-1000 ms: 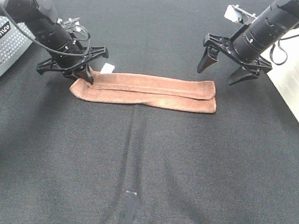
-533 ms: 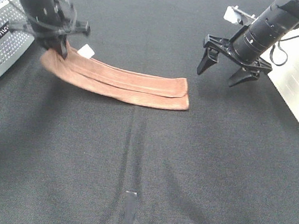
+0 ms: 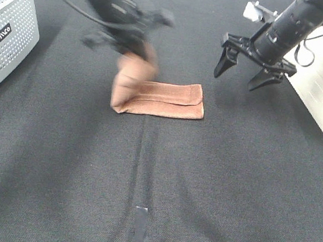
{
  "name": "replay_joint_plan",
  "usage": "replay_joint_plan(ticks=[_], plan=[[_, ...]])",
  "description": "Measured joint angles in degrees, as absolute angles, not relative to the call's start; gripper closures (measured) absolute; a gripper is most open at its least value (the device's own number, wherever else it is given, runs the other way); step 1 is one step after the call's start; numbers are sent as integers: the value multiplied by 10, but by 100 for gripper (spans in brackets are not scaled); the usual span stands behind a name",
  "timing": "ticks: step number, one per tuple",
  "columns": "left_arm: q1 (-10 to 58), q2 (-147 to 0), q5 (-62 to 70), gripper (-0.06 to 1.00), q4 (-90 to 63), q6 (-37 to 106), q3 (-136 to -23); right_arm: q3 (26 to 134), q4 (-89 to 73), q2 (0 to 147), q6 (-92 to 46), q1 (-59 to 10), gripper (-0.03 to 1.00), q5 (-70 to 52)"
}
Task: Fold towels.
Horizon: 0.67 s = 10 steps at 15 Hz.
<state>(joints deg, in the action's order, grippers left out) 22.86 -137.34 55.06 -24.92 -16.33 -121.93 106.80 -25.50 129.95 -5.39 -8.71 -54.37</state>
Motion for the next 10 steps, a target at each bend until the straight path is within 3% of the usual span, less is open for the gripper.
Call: replay_joint_plan(ticks=[3,7,10], plan=[[257,-1400,476,76,-267,-225,-1219,1068,-252,1293,-54,-87,13,-559],[274,-1408,408,32,-331,-237,-1219,1068,-252,1293,-53,-87,13,-571],[272,-1407,406,24,-352,-234,-1219,1068,-252,1293,-53,-87,13,-583]])
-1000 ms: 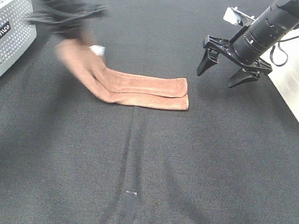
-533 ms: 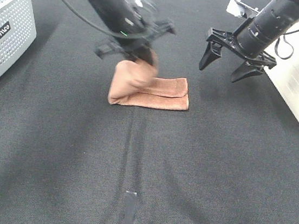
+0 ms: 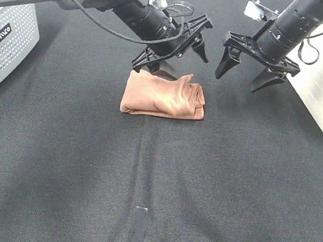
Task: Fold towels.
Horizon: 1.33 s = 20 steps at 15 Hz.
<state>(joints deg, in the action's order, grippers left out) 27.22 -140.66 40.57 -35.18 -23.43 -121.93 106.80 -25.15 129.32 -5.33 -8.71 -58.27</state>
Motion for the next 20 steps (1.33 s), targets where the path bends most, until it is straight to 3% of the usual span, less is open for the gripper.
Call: replay_joint_plan(ticks=[6,10,14,20], plan=[[165,-1339,438,23,-298,-182,-1219,1068,-360,1293,-93,-95,13,-589],[96,-1323,453,23,-271,-182,-1219,1068,-497,1307,-167,-160,13,-566],[89,-1323,456,23,-268,-182,-1219,1068,-627,1369,-249,-174,13,-528],[89,-1323,456,23,-245,-182,-1219,1068,-586,1400,-250,-131,13,-517]])
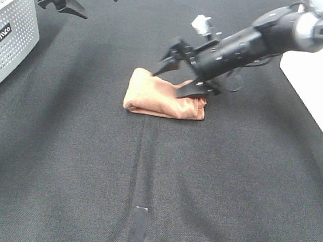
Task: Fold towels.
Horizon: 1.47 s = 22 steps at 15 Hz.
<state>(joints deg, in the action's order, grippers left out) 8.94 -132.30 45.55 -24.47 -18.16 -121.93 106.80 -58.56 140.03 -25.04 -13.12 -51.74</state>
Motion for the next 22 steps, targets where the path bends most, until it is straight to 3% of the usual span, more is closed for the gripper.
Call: replay_joint_plan(ticks=[8,17,22], plan=[[89,-1309,537,23,-215,-120,-1219,1068,-427,1358,-218,-106,13,-524],[89,-1159,693,23,-148,-19,-1219,1068,-306,1215,-85,-106,13,-689],[89,-945,694,23,-57,-17,-1069,1015,-126,1067,0,-166,13,-691]])
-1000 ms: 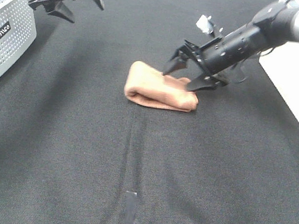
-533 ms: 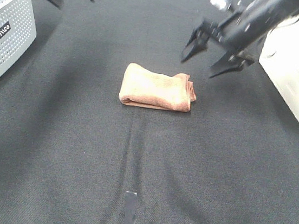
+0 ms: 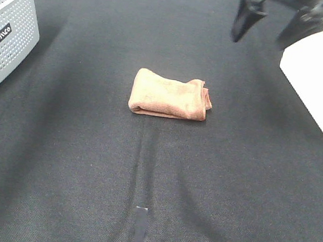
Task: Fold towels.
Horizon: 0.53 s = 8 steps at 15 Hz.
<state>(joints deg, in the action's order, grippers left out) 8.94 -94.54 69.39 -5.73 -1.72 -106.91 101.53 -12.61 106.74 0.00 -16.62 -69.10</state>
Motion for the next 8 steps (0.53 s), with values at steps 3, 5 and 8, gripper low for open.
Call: replay_joint_plan(ticks=[3,5,8], plan=[[89,-784,694,23,-48,-17,-895,890,-92,941,17,-188,13,-693],[89,-674,693,23,-48,-17,-786,795,-74,854,18,-188,13,-693],[89,-457,654,23,-50,-17,-574,603,-72,654,9,-188,13,-658]])
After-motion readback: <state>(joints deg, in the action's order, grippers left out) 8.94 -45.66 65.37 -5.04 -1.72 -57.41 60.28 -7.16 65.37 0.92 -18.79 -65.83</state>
